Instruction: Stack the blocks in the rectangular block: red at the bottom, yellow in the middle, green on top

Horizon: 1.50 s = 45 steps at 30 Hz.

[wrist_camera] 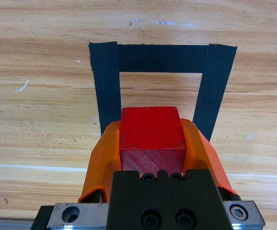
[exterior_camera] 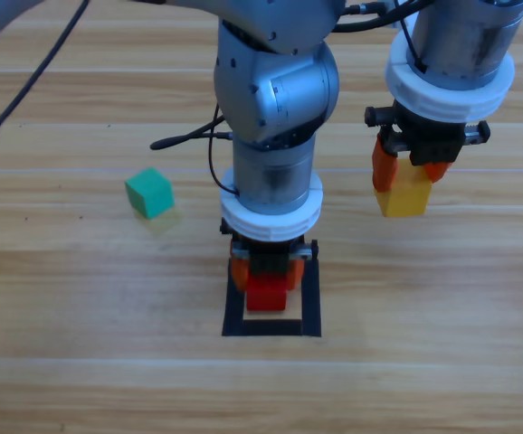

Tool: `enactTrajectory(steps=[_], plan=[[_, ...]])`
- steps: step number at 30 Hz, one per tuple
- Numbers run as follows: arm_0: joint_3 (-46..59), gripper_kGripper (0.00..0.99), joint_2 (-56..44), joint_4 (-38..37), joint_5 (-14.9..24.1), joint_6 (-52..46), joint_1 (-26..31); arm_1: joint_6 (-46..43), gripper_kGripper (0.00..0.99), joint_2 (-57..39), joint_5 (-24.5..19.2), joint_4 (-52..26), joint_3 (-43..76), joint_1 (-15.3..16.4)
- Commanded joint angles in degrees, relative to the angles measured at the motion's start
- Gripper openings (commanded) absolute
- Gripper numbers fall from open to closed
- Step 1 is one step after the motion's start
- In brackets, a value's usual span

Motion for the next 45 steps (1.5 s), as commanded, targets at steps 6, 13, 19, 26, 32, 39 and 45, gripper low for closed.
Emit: enactTrajectory(steps=[6,13,19,26,32,39,45], plan=[[-0.9,0.058,3.6,-0.5,-0.3,-1.2,0.5,-0.8,0.0,2.6,-0.8,0.8,0.2,1.3],[-0.9,0.069,4.1,-1.2,-0.5,-1.2,0.3,-0.8,0.0,2.6,-0.9,0.8,0.1,1.3],[-1.0,0.069,4.4,-1.5,-0.6,-1.2,0.1,-0.8,0.0,2.6,-0.9,0.8,0.1,1.4],[-1.5,0.069,4.7,-1.5,-0.6,-1.1,0.1,-0.8,0.0,2.6,-0.9,0.8,0.2,1.4],[-1.7,0.069,5.4,-1.5,-0.6,-1.1,0.1,-0.8,0.0,2.6,-1.0,0.8,0.1,1.4],[-1.7,0.069,5.8,-1.5,-0.6,-0.9,0.1,-0.8,0.0,2.6,-0.9,0.8,0.0,1.4],[-1.5,0.069,6.0,-1.5,-0.6,-0.6,0.1,-0.8,0.0,2.6,-1.0,0.8,0.0,1.3]])
